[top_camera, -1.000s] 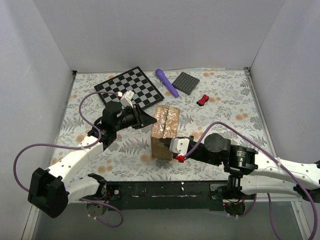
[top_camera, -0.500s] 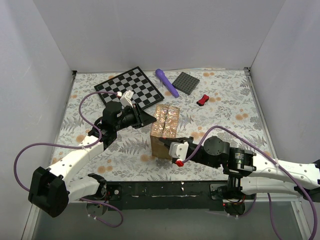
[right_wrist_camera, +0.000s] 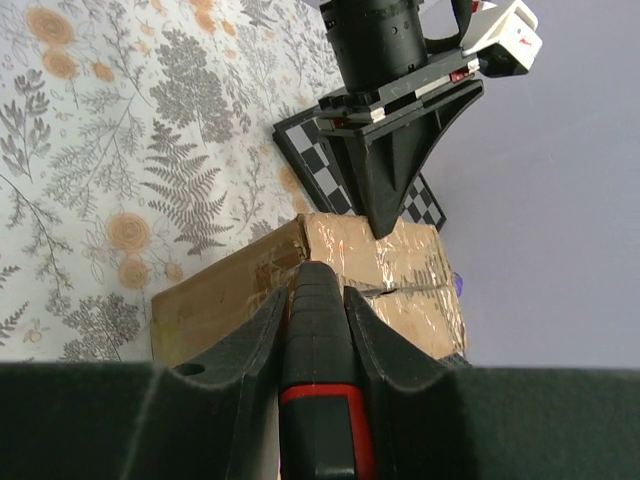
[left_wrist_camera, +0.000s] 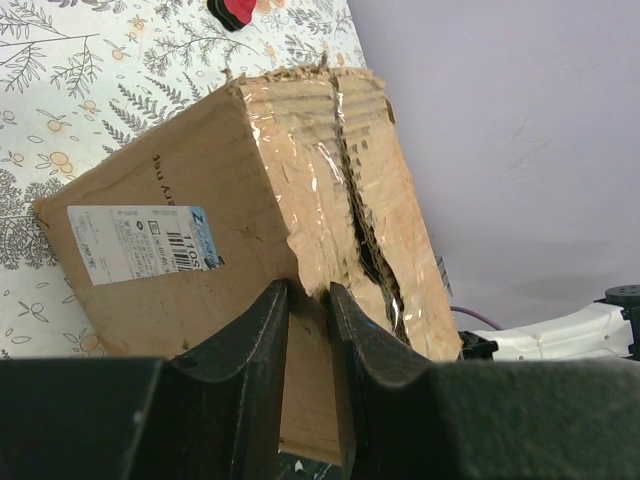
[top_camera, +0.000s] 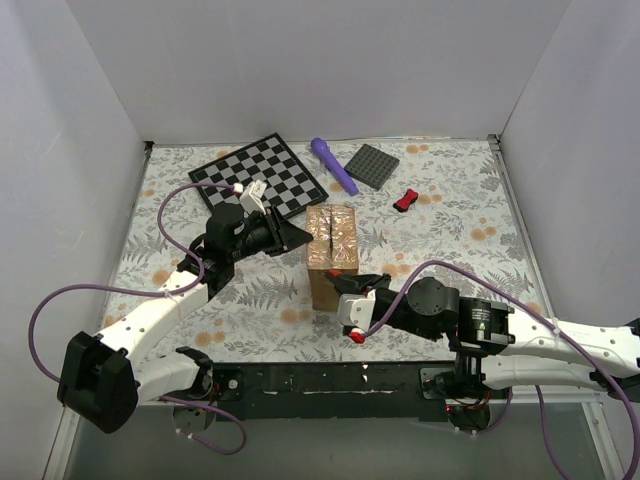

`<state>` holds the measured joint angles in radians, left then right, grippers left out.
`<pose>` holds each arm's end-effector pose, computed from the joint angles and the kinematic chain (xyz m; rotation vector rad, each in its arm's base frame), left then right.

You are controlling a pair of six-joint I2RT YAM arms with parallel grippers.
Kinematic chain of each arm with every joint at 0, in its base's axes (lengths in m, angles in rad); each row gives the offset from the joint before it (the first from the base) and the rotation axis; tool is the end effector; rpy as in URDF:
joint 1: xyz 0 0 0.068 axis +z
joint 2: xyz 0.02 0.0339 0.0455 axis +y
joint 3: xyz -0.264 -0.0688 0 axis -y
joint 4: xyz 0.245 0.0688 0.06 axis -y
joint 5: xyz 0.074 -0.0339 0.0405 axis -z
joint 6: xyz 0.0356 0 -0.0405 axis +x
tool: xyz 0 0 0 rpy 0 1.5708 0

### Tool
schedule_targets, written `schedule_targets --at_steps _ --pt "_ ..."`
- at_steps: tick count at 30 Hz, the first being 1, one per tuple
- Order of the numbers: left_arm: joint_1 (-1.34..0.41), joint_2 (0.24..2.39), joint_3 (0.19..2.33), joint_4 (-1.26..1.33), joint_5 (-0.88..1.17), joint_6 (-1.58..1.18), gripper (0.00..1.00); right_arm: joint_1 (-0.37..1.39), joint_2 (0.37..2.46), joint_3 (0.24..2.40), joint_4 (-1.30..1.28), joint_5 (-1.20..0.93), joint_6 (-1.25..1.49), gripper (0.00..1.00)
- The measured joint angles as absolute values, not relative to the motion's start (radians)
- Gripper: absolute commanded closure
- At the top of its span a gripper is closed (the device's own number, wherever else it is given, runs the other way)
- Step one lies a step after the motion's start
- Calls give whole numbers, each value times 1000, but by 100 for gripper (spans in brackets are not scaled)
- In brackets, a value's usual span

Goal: Unpack the express box
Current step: Cut the express box at the center of the board.

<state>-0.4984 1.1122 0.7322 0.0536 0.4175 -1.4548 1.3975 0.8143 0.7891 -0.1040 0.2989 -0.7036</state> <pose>0.2160 -0.1340 0.2809 -0.7309 2.1518 -1.6017 0.0435 0.1877 0.3454 -1.3525 1.0319 0.2650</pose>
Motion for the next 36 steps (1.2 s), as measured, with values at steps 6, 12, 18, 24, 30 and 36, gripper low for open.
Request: schedule_targets --at_steps 6,12,18,24,30,36 --pt "-498 1117 734 55 419 -1455 100 1398 776 789 -170 348 -747 99" --pt "-498 1117 735 56 435 -1455 100 1397 744 789 -220 373 -772 99" --pt "-500 1121 741 52 458 -1454 100 1396 719 788 -255 399 -803 99" --pt "-502 1126 755 38 468 -1456 49 1392 706 788 -280 419 -819 99" --pt "-498 1161 756 14 477 -1470 29 1383 716 788 -278 445 -810 99" --pt "-497 1153 738 47 486 -1542 25 1382 757 796 -240 438 -788 99"
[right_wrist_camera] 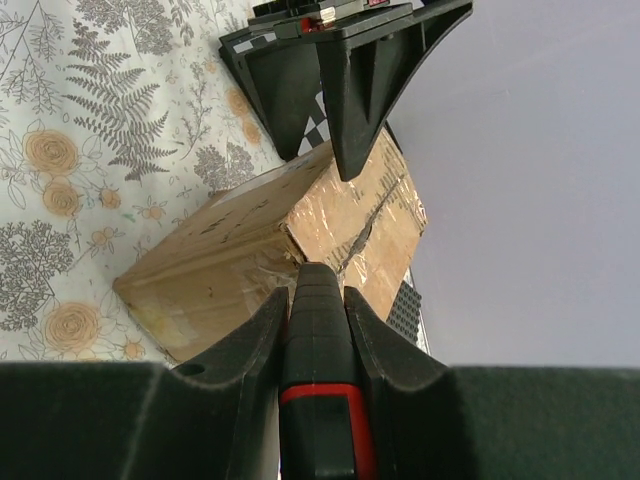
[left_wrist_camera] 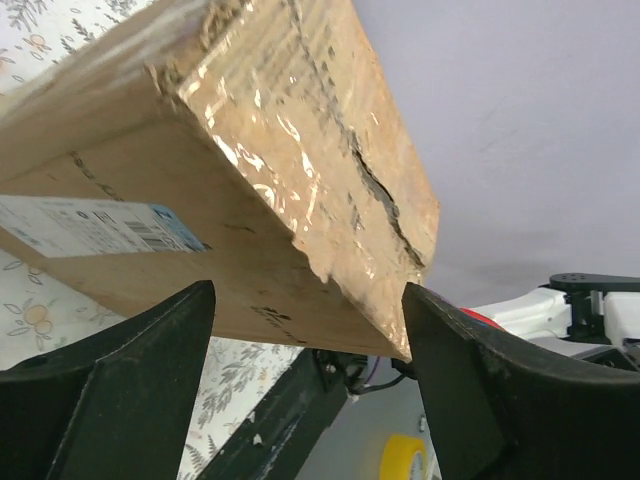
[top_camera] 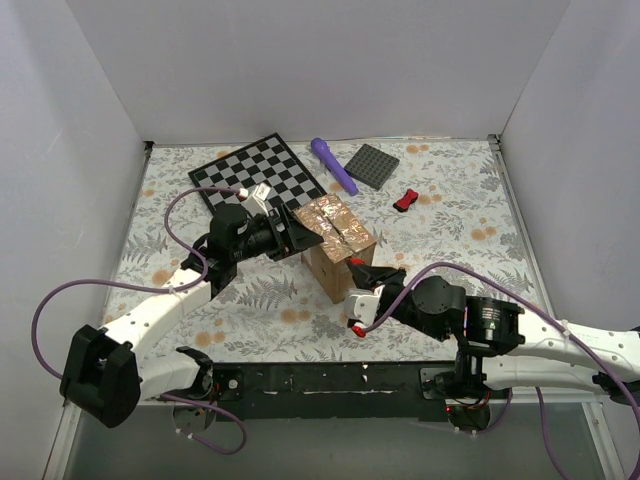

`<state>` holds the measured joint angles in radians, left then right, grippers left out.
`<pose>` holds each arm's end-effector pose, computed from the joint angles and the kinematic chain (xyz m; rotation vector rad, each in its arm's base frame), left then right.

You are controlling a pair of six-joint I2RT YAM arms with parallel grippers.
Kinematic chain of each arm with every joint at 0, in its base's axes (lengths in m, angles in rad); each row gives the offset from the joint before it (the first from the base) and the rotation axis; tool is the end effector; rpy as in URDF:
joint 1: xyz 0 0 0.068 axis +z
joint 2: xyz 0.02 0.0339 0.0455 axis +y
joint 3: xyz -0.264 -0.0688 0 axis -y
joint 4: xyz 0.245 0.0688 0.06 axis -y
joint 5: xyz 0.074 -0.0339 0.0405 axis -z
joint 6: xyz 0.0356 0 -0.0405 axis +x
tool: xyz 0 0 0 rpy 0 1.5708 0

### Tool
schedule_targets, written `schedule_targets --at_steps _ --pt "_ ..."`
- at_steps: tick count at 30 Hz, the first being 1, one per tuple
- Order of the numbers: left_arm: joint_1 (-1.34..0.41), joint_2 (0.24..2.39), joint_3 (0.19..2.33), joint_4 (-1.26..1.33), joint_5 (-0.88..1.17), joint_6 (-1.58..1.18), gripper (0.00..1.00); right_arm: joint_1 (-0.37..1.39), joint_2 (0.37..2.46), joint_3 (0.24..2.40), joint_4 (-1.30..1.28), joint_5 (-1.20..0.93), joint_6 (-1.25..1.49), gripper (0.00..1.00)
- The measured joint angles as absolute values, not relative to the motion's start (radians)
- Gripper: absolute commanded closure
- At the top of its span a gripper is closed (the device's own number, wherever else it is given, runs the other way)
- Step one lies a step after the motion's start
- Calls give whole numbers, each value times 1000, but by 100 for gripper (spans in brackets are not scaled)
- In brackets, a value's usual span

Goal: Unpack the express box
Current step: Cut the express box at the center of the board.

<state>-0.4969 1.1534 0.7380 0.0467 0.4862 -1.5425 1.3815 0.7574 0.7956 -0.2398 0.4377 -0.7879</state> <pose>0.2204 -0.1384 0.2728 -0.8241 2.2275 -1.6719 0.0477 0.1688 0.3429 -1.3790 1.0829 0.0449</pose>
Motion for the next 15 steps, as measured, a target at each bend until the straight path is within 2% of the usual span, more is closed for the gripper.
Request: schedule_targets --at_steps 7,15 --pt "-506 1133 691 139 510 -1668 30 1380 809 817 -204 435 -775 99" --pt "-543 1148 691 163 487 -1709 45 1376 845 831 -184 432 -761 99"
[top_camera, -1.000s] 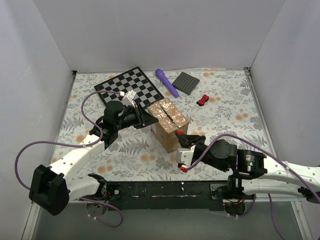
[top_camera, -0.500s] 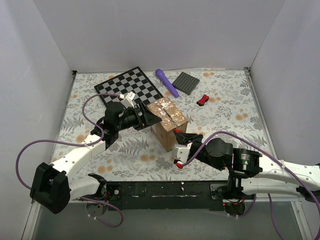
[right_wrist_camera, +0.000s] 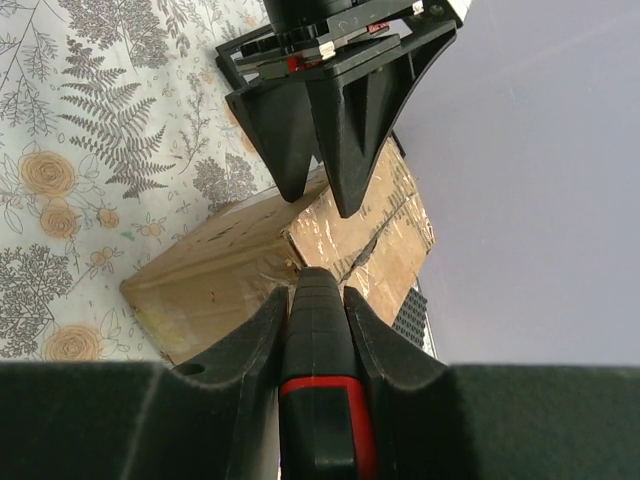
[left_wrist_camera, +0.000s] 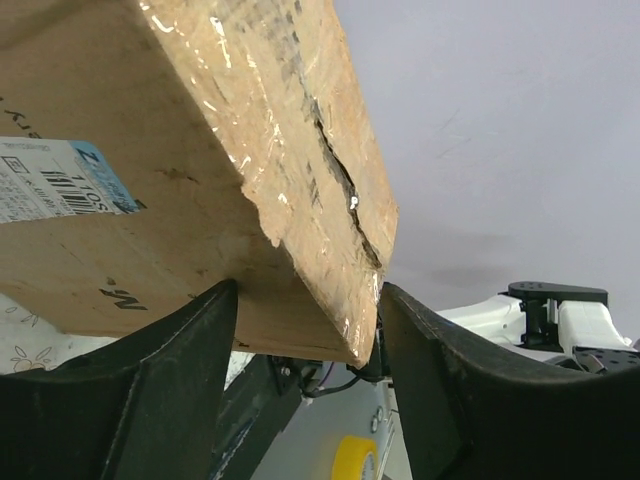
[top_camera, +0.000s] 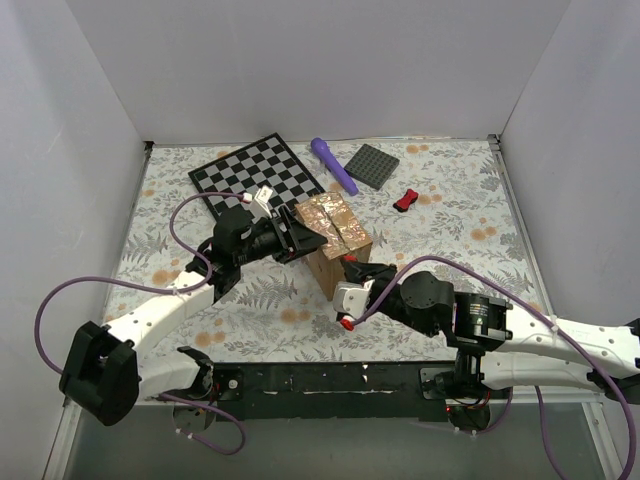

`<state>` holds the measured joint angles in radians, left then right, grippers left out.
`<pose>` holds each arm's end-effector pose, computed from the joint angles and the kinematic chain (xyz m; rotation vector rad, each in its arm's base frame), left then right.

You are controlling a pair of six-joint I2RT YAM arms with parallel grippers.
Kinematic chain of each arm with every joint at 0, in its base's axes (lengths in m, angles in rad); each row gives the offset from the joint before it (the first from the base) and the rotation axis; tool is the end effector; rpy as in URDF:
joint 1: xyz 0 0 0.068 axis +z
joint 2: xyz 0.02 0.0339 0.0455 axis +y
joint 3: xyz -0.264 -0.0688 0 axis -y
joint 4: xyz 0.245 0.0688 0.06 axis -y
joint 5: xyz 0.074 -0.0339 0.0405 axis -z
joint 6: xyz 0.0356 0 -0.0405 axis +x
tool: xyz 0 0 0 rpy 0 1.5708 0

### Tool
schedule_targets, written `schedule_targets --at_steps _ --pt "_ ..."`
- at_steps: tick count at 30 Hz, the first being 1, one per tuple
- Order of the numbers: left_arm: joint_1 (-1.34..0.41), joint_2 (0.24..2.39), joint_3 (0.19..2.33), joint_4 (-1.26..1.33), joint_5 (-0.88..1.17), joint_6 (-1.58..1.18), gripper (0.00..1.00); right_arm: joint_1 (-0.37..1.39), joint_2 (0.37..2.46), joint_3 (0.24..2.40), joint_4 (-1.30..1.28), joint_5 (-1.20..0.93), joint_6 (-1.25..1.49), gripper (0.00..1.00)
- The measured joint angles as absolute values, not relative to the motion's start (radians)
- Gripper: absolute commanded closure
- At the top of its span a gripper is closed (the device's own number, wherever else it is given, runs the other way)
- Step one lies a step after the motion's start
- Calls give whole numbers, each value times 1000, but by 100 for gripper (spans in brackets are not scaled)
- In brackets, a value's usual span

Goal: Unpack the express box
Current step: Cut the express box at the center of the board.

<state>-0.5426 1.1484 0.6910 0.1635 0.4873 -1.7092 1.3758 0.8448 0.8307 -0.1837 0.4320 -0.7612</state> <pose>0.2132 -0.1480 0.2694 -0.9282 2.1901 -1.8173 0.0524 0.1882 0.3466 -1.3611 1.1011 0.0667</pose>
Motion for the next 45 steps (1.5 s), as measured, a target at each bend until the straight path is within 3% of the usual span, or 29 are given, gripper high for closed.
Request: schedule_targets --at_steps 2,7,9,12,45 --pt "-543 1155 691 166 477 -1709 50 1375 854 837 -183 432 -761 99" --pt "-543 1172 694 159 457 -1701 78 1374 871 846 -177 433 -765 99" --pt "-543 1178 704 159 455 -1702 82 1373 876 846 -171 429 -767 99" --pt "-543 1190 720 162 450 -1700 99 1373 879 846 -165 420 -767 99" --pt "-559 1289 873 51 530 -1570 100 1374 867 862 -134 344 -789 99"
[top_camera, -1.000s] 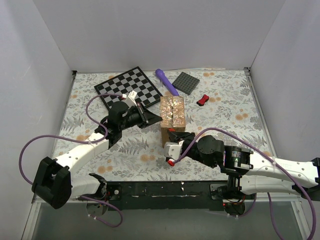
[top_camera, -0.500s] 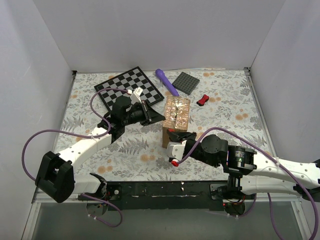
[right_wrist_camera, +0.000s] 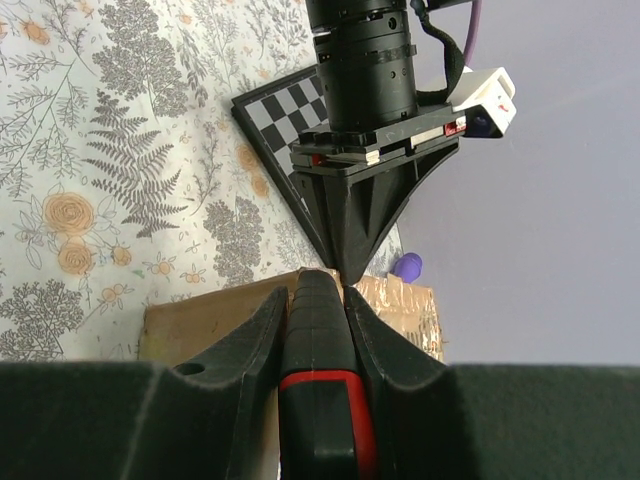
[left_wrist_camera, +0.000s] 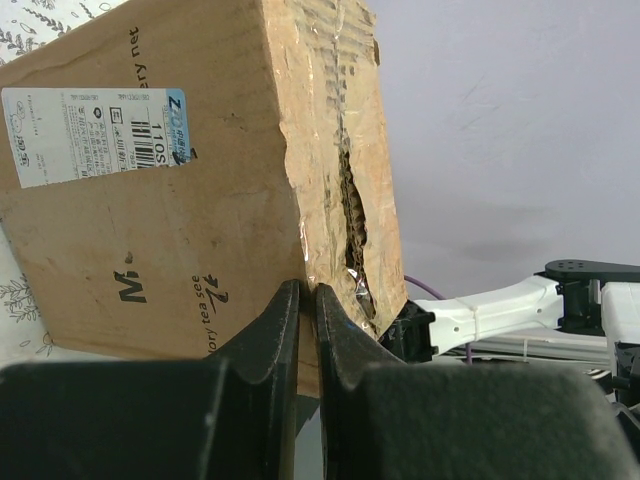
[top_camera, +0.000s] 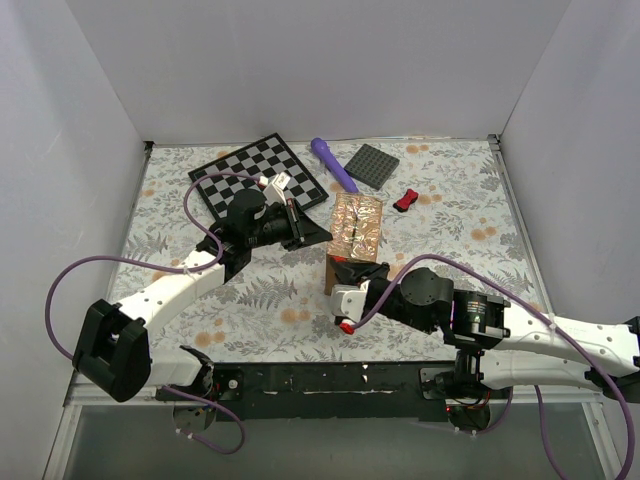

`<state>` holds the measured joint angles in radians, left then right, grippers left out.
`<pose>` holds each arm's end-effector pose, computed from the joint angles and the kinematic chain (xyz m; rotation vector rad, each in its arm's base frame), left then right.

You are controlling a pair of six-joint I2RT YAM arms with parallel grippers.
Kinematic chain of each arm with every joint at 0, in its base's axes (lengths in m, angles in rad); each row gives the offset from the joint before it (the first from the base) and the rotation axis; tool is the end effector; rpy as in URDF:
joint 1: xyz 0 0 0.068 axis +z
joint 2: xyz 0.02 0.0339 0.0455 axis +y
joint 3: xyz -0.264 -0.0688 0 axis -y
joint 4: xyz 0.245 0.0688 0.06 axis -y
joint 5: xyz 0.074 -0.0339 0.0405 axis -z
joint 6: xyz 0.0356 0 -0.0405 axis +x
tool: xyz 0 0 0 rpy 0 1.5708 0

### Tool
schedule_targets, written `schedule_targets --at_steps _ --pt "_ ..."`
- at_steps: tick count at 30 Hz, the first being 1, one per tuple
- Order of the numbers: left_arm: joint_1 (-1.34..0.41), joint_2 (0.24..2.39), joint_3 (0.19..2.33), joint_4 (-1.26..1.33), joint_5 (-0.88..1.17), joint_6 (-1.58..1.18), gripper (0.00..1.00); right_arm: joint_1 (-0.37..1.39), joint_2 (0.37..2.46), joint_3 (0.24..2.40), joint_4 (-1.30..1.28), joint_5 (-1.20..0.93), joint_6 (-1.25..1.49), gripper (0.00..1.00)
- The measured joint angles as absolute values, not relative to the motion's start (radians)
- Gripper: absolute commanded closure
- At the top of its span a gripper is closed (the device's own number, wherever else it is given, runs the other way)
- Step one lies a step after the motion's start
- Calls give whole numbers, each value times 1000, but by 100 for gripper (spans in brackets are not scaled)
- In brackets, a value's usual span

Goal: Unpack the express box
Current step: Cut the express box at the center of the board.

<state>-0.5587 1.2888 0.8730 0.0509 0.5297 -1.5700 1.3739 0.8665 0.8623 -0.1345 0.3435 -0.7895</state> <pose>0.2387 -0.1704 0.2856 -0.7647 2.2994 -1.7475 0.0510 0.1946 0.3588 -1.3674 1.0157 0.1424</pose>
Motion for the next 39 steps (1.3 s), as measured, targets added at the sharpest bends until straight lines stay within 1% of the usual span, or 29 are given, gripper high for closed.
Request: schedule_targets --at_steps 15,22,39 --pt "-559 1294 879 47 535 -1562 100 1374 818 862 -185 351 -788 99" --pt "-559 1299 886 38 540 -1562 100 1374 827 862 -184 326 -785 99" --pt "-559 1299 886 38 554 -1559 100 1374 835 854 -208 352 -796 99"
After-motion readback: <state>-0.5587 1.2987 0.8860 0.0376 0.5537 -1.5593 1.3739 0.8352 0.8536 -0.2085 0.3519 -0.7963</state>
